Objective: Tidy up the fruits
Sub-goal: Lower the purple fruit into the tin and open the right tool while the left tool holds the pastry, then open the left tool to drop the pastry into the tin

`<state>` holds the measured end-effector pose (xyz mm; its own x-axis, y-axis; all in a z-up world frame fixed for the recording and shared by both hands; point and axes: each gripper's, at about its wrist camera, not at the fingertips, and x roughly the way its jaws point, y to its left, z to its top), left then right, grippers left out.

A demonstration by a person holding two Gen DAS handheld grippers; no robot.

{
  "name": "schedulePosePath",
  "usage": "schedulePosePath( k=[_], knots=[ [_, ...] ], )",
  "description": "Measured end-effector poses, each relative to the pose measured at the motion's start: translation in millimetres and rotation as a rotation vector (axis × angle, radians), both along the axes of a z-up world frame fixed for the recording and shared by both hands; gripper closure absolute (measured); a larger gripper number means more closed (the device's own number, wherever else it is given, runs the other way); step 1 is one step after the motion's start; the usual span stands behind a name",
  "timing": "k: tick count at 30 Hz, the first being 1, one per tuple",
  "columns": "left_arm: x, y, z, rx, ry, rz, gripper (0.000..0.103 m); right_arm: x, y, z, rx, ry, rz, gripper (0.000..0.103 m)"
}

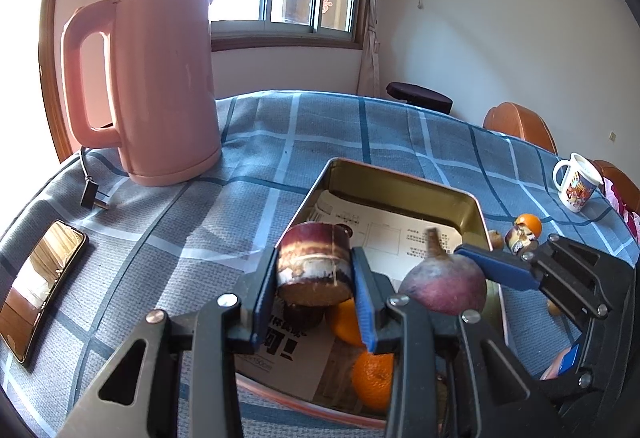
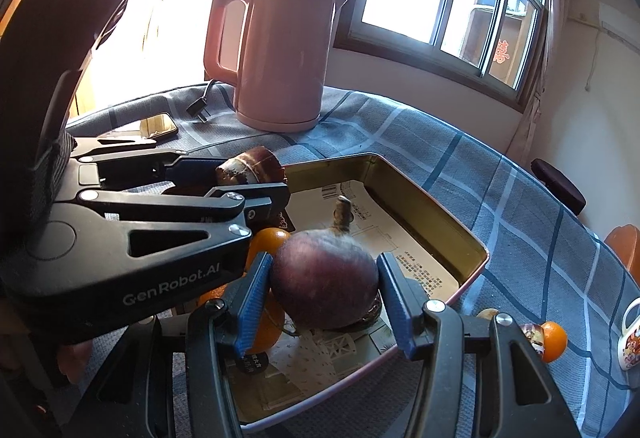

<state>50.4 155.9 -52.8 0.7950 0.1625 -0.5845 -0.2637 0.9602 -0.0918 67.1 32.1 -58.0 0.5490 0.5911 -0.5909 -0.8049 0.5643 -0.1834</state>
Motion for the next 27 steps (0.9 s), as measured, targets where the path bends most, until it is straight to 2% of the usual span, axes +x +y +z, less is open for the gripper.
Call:
schedulePosePath(
  k=[2, 5, 7, 10, 17, 21, 24, 27],
  knots=[
    [-0.3, 0.4, -0.2, 0.001, -0.001, -0.001, 0.065, 0.2, -0.3, -0.1, 0.001, 0.001, -0.002, 0.045],
    [-2.1, -1.5, 1.3, 0.013, -0.013, -0.001, 0.054, 1.2, -1.4, 0.2, 0.005, 0.003, -0.008, 0.039],
    [-4.8, -3.7, 3.2, 0.039, -0.025, 0.02, 0.026, 2.3, -2.9, 0.9, 0.014, 0.008, -0.008, 0.034],
    [-12.0, -4.7, 7.5, 0.058, -0.066, 0.038, 0.012, 1.0, -3.6, 2.0, 0.022, 0.003, -0.011, 0.03],
    [-34.4, 3.9, 15.5, 0.005, -0.183, 0.066, 0.005, -6.4, -30.5, 13.5, 0.092, -0.02, -0.044, 0.03],
    [-36.4, 0.0, 16.8, -0.005, -0.191, 0.055, 0.005, -3.5, -78.2, 31.7, 0.161, -0.03, -0.116, 0.03],
    [-37.0, -11.1, 18.8, 0.001, -0.195, 0.028, 0.005, 6.1, -115.1, 35.9, 0.147, -0.029, -0.207, 0.03],
    [-35.3, -24.1, 18.9, 0.007, -0.189, -0.008, 0.005, 18.8, -150.4, 27.8, 0.13, 0.027, -0.288, 0.03]
  ],
)
